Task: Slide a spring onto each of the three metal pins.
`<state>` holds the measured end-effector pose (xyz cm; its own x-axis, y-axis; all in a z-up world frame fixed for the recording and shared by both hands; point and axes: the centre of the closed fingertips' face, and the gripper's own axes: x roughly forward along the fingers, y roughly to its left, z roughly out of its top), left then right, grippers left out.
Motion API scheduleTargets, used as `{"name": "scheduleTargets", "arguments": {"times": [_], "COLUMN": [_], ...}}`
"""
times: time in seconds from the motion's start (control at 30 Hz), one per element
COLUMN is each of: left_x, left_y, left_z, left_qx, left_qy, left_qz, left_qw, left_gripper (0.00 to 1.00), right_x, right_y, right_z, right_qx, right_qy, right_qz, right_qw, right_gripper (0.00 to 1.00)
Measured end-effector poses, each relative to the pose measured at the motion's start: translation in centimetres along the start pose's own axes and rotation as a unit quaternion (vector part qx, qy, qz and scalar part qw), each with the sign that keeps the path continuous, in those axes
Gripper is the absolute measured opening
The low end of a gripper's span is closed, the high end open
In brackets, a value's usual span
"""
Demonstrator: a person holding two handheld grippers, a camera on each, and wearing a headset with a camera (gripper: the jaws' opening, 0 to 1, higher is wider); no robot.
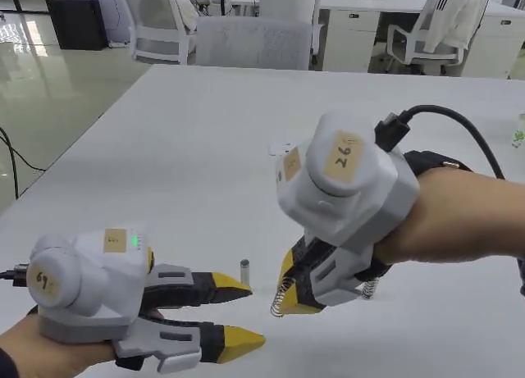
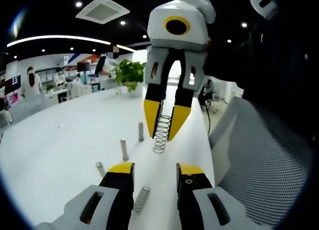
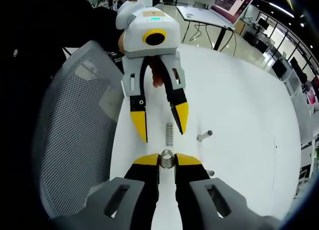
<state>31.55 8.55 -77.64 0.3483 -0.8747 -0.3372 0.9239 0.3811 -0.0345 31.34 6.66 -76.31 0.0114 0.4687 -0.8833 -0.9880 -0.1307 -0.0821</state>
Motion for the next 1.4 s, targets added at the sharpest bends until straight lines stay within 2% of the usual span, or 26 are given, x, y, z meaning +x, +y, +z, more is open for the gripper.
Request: {"name": "scheduleTargets", "arguments": {"times": [0.2, 0.4, 0.53, 0.77, 0.97, 1.13, 1.4], "left_x": [-1.0, -1.8, -2.2, -2.4, -2.0, -1.8, -1.8], "left_y": [0.3, 0.8, 0.9, 0.8, 0.2, 0.0, 0.1], "left_z": [-0.6, -0.6, -0.7, -1.4, -1.3, -1.8, -1.9], "left_qx": [-0.017, -0.036, -0.050, -0.064, -0.069, -0.068, -0.070], "left_qy": [-0.004, -0.017, -0.030, -0.030, -0.034, -0.024, -0.024], "left_qz": [0.016, 0.038, 0.053, 0.068, 0.068, 0.061, 0.062], "left_qw": [0.9997, 0.9985, 0.9969, 0.9952, 0.9947, 0.9956, 0.9953], "left_gripper": [0.32, 0.37, 0.42, 0.48, 0.52, 0.54, 0.56], "right_x": [-0.4, -0.7, -1.3, -1.9, -1.6, -0.9, 0.3], "right_y": [-0.8, -1.4, -2.4, -4.3, -6.6, -7.4, -8.1], "right_z": [-0.7, -1.3, -2.0, -3.1, -4.2, -4.7, -5.0], "right_qx": [0.009, 0.015, 0.024, 0.037, 0.042, 0.046, 0.051], "right_qy": [0.004, 0.008, 0.009, 0.015, 0.033, 0.041, 0.045], "right_qz": [-0.010, -0.016, -0.027, -0.053, -0.078, -0.076, -0.069], "right_qw": [0.9999, 0.9997, 0.9993, 0.9978, 0.9955, 0.9952, 0.9953], "right_gripper": [0.08, 0.08, 0.08, 0.08, 0.08, 0.08, 0.08]}}
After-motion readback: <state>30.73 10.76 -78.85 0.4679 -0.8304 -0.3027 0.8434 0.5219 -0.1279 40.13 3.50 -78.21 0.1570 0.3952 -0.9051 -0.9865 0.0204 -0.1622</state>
